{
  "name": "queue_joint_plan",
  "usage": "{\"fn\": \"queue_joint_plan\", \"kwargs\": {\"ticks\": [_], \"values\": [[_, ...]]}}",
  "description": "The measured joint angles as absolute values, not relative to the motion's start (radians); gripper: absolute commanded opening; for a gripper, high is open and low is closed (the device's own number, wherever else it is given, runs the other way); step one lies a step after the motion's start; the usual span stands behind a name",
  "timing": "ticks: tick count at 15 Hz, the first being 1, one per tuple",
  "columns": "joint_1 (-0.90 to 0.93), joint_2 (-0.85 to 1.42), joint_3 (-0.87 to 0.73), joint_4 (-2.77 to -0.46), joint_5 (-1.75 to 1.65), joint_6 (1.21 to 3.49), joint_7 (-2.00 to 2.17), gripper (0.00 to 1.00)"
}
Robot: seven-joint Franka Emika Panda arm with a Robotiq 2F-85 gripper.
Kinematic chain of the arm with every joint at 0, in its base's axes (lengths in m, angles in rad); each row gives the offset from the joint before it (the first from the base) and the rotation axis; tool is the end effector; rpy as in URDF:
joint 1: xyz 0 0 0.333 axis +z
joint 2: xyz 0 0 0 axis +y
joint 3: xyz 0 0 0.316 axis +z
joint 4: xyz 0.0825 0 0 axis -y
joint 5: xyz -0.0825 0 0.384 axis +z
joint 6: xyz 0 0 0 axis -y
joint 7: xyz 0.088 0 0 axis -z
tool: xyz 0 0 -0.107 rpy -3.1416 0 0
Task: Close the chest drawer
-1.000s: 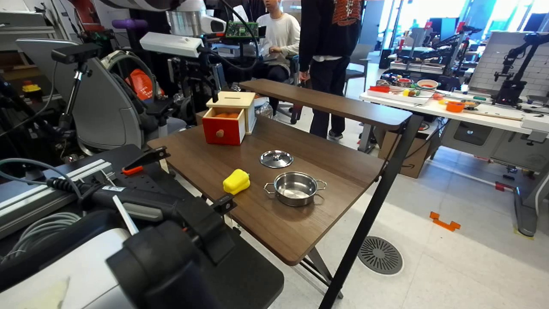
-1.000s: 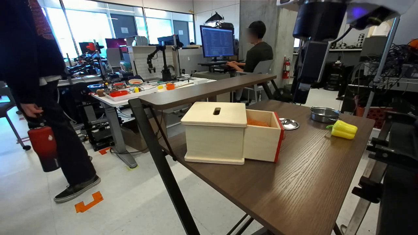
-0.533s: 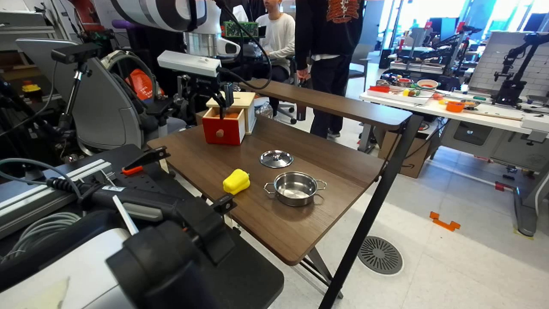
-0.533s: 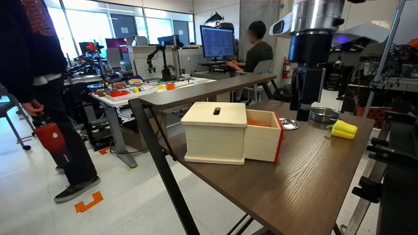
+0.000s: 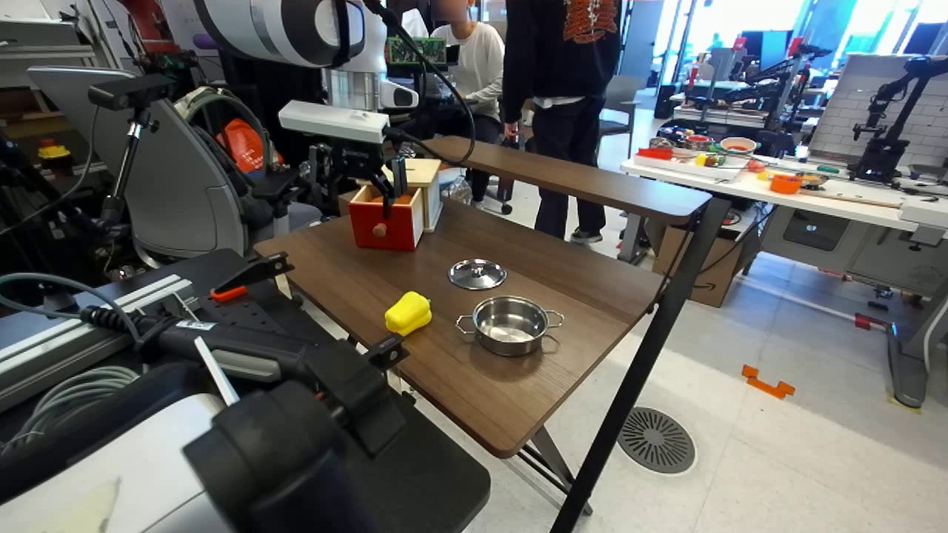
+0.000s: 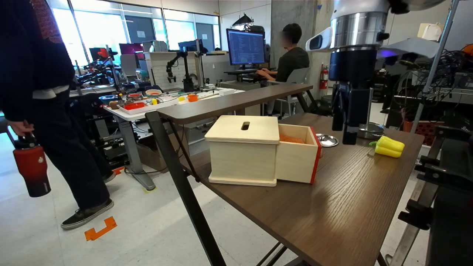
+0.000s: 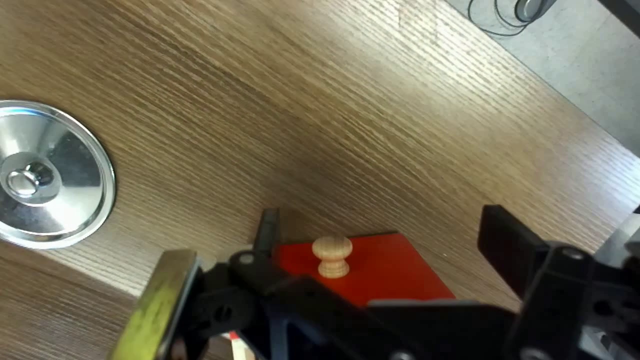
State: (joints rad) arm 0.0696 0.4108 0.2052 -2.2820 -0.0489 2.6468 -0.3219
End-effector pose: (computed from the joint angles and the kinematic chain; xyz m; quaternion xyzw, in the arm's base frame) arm 0.5059 0.1484 0.1733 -0.9510 -0.3073 0.0173 0.0301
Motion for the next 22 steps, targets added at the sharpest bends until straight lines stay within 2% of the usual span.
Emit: {"fn": "queue_joint_plan", "kwargs": {"ticks": [22], "values": [[0.194,0.524,0.104,-2.188,-0.167,2.732,-0.139,1.00]]}}
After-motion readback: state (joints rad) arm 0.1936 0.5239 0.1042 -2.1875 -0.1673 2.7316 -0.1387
